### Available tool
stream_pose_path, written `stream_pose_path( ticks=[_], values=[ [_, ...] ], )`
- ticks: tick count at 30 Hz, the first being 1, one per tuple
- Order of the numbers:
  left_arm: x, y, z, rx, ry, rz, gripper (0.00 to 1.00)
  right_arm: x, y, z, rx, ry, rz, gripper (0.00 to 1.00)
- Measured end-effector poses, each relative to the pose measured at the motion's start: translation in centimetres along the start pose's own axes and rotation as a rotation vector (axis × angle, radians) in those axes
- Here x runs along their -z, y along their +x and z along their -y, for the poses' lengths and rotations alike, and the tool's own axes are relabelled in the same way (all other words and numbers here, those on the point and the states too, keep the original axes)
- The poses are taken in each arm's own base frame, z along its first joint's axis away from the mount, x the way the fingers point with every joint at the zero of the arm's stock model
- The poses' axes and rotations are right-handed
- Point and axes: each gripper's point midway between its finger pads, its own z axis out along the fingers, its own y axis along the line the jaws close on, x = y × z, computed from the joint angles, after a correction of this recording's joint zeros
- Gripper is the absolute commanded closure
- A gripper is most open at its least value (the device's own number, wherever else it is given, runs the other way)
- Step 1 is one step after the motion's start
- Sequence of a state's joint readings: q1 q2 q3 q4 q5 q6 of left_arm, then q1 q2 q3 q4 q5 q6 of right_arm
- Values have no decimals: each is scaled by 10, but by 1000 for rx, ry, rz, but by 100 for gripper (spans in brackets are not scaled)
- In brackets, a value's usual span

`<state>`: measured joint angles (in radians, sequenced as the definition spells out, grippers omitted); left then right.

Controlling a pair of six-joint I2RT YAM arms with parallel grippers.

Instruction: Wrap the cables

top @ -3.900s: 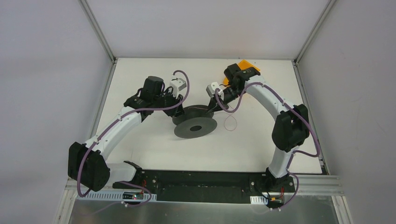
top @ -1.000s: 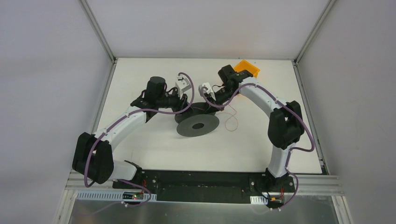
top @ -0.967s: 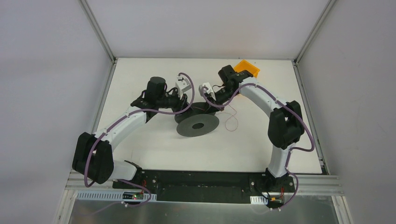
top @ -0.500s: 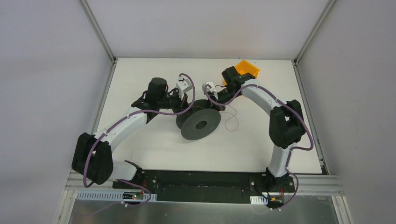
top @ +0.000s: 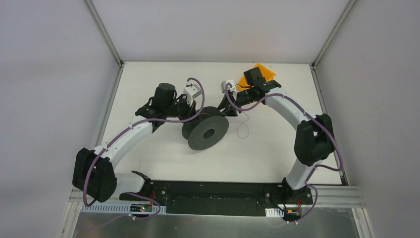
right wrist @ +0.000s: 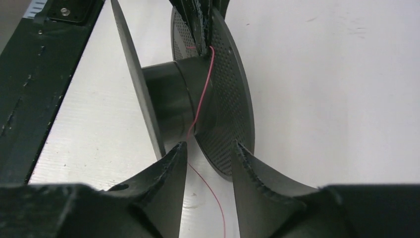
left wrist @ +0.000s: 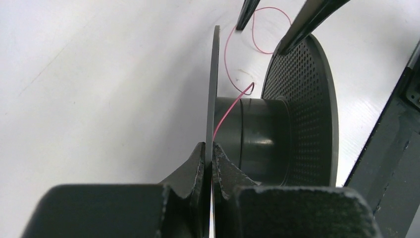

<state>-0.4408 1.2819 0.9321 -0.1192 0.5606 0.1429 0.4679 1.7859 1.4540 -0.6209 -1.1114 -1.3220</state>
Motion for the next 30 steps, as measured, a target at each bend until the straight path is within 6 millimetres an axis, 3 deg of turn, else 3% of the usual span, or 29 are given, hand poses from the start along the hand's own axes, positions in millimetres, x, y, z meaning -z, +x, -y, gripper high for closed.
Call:
stream_pose_path(
  ticks=[7,11,14,18,21,25,27,30],
  values=[
    [17,2,-20,89,-188,-43,100,30,-32,1,-48,222,64,59],
    [39,3,-45,166,-390,-53,100,42,-53,0,-87,318,114,65],
    [60,-1,-56,202,-503,-34,100,46,-61,-2,-105,355,153,64],
    [84,-9,-58,243,-584,22,100,44,-54,3,-213,442,226,63],
    [103,-19,-57,293,-615,65,100,44,-42,13,-393,542,267,61],
    [116,-31,-54,344,-625,110,100,49,-37,27,-585,640,317,53],
    [120,-31,-52,376,-628,114,100,43,-32,32,-630,664,324,52],
    [125,-28,-50,420,-635,111,100,18,-14,32,-674,667,281,50]
  ],
)
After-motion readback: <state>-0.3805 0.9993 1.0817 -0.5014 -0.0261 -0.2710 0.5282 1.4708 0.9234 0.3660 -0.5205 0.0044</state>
